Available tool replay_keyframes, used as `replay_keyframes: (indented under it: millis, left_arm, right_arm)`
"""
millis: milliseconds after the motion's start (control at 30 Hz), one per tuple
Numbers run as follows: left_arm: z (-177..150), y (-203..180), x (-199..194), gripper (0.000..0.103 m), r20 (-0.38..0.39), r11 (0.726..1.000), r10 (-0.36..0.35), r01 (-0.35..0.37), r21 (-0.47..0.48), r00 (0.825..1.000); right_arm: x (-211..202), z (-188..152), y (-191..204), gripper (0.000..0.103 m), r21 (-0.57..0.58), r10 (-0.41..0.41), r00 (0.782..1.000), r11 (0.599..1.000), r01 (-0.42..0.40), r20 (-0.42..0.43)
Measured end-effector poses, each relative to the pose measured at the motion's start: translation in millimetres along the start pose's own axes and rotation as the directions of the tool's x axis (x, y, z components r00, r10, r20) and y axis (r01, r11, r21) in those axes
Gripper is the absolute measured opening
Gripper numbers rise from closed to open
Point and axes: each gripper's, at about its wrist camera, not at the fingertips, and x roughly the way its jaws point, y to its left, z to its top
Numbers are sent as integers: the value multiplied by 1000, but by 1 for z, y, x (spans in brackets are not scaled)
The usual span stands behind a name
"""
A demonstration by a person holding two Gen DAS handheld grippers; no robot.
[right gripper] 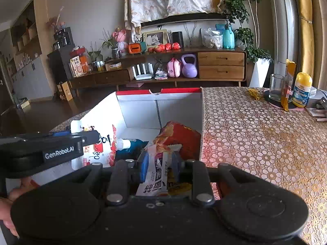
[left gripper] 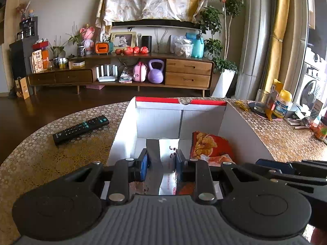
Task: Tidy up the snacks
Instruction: 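Open both tools to drop the pouch and foil packet into the box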
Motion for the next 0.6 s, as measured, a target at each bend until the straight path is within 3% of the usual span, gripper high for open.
replay_keyframes:
  millis: [100,133,233,300,367,600]
  left_arm:
    - [-1,-4,-3,28,-2,1000,8,-8,21,1000]
    - [0,-5,-3,33,-2,1000,8,-8,25,1000]
    - [1,-12,-15,82,54,999,5,-7,50,999]
    - [3,-13,-27,83,115,999,-4,-2,49,993]
    - [6,-14,-30,83,121,998,-15,8,55,993]
    - [3,-17,-23,86,29,998,28,-29,48,999]
  right_arm:
    - [-5,1,-1,24,4,-4,1000,1000,4,9]
    - [-6,1,-1,24,8,-5,1000,1000,5,12]
    - [-11,1,-3,25,18,-3,1000,1000,2,24]
    - [-14,2,-4,25,21,-3,1000,1000,2,31]
    - [-18,3,-6,26,27,-5,999,1000,4,43]
    - [-30,3,-9,26,48,-7,997,999,4,72]
